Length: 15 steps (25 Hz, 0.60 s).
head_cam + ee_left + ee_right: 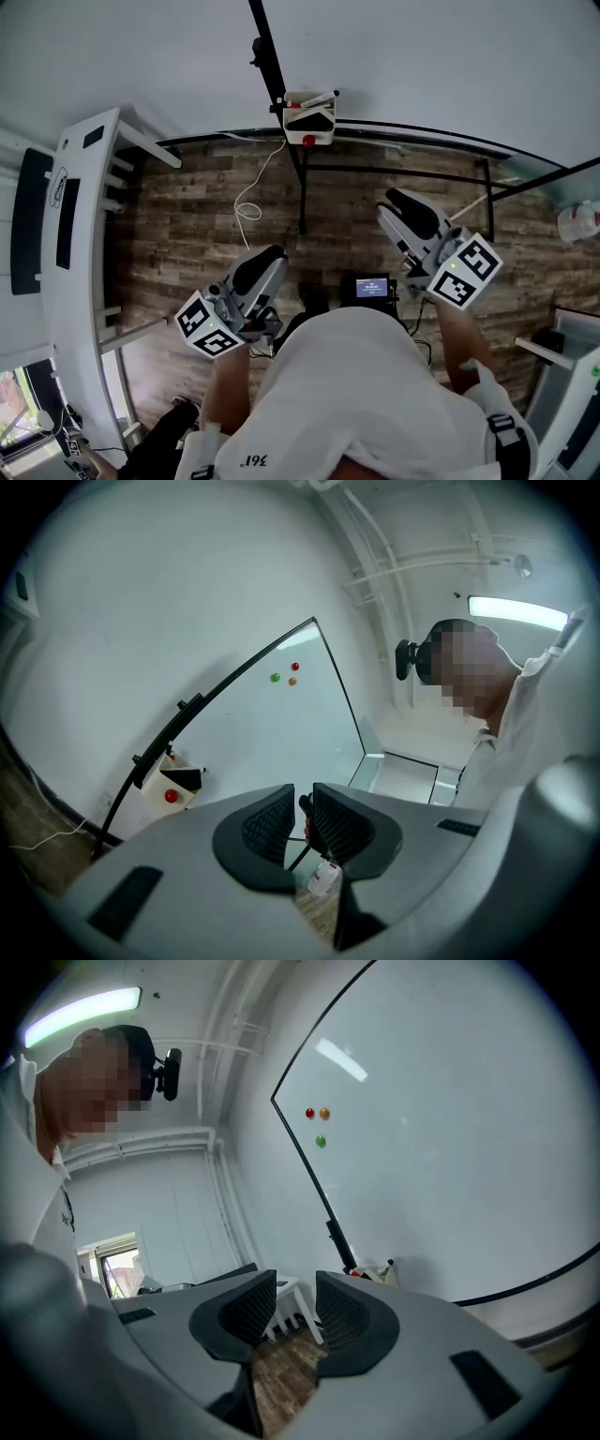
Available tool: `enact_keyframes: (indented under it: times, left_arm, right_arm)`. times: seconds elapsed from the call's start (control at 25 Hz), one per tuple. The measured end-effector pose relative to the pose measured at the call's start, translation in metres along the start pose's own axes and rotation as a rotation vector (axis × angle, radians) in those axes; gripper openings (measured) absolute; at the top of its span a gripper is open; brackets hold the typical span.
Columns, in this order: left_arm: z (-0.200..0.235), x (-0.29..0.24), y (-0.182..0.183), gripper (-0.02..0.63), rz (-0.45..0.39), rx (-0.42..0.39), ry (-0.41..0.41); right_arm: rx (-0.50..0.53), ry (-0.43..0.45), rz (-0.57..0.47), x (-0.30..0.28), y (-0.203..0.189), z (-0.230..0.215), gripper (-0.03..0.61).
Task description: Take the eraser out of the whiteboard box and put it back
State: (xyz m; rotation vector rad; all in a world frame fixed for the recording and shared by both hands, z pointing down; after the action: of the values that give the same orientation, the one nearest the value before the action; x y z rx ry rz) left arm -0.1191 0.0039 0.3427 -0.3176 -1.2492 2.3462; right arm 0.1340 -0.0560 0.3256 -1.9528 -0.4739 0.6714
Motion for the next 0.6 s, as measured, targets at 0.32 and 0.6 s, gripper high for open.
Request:
enact_keyframes:
  times: [0.32, 0.6]
  left_arm:
    - [0.018, -0.018, 0.007, 0.057, 0.042, -0.018, -0.036]
    - [0.056, -0.034, 0.022, 0.057, 0.041, -0.062, 0.057]
  right_arm:
    - [0.064, -0.029, 0.034, -0.018, 0.009, -0.011, 0.138]
    - [0.129, -0.037, 0.088, -0.047, 0.022, -0.028, 0.138]
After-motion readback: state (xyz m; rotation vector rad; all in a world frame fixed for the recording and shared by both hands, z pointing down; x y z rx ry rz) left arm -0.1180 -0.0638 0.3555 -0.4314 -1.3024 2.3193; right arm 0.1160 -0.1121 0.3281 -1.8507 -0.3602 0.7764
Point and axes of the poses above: the fingertips, and each gripper's own axes: x backward along the fingers, z to its left, y out of its top, the point moved 5 cm from there along x, backward along the fingers, and after that the axes turned 12 degrees about z, right-handed, at the moved point
